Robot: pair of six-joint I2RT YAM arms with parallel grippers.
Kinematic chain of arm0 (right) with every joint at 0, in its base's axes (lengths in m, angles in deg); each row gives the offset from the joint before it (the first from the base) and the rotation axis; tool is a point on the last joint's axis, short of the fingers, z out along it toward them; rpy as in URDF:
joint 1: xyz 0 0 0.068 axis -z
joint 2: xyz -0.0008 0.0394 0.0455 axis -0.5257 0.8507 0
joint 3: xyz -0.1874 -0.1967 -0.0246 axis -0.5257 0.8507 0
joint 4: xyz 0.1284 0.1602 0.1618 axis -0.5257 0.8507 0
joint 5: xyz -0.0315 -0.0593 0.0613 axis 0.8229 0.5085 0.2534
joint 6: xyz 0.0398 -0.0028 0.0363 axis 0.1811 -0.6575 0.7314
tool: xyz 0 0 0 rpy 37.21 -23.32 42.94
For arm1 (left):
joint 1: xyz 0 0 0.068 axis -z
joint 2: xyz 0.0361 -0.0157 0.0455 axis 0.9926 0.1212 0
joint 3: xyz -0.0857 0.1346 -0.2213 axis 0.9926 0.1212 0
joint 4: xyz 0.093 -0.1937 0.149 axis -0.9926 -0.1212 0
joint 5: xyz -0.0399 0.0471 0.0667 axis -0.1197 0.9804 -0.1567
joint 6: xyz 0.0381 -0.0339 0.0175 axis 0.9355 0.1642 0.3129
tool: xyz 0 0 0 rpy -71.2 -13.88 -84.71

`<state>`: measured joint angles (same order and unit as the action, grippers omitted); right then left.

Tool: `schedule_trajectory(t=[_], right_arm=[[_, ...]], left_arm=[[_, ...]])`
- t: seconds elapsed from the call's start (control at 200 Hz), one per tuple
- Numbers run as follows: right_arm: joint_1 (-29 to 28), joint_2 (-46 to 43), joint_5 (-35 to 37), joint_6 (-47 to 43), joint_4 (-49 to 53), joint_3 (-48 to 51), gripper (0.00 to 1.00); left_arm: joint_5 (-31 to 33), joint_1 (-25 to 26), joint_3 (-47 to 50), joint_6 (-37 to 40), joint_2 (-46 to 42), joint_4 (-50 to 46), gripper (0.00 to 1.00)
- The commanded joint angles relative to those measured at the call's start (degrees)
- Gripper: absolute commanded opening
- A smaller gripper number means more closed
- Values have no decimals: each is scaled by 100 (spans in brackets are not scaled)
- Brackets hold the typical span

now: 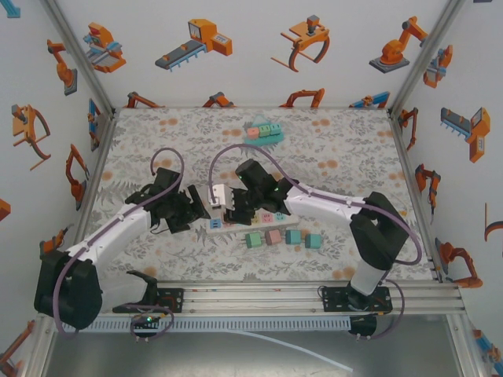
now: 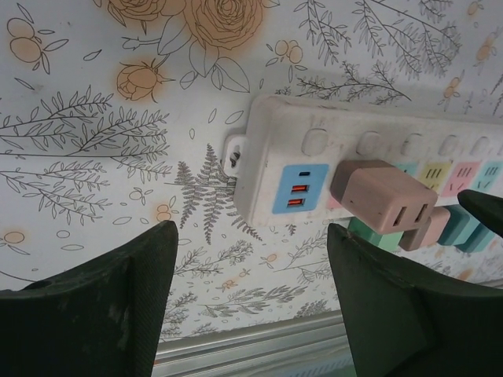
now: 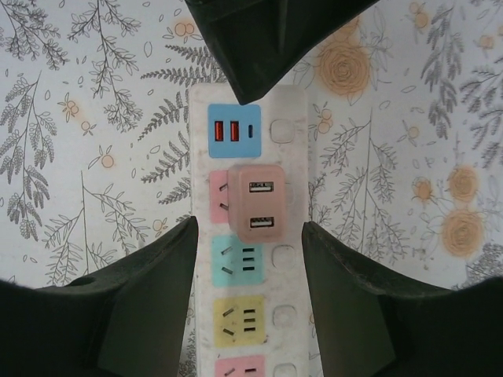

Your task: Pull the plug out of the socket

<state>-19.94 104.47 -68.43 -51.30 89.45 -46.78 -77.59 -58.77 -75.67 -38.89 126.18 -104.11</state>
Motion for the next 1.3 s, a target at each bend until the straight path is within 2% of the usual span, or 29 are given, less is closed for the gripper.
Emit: schedule_trajectory(t=[0.0, 0.195, 0.461, 0.741, 1.292], right_arm=[[111, 167, -403, -113, -69, -323, 53], [152, 487, -406, -100, -92, -445, 51], [150, 768, -575, -52, -69, -564, 42], [156, 838, -583, 60, -88, -573, 35], [165, 861, -911, 216, 33, -802, 22]], left_arm=[[-143, -37, 3, 149, 85, 212, 68], [-332, -28, -23, 289, 460, 306, 66], [-206, 50, -224, 967, 938, 111, 65], [-428, 126, -295, 1079, 1395, 303, 64], [-48, 154, -493, 1347, 1881, -213, 63]])
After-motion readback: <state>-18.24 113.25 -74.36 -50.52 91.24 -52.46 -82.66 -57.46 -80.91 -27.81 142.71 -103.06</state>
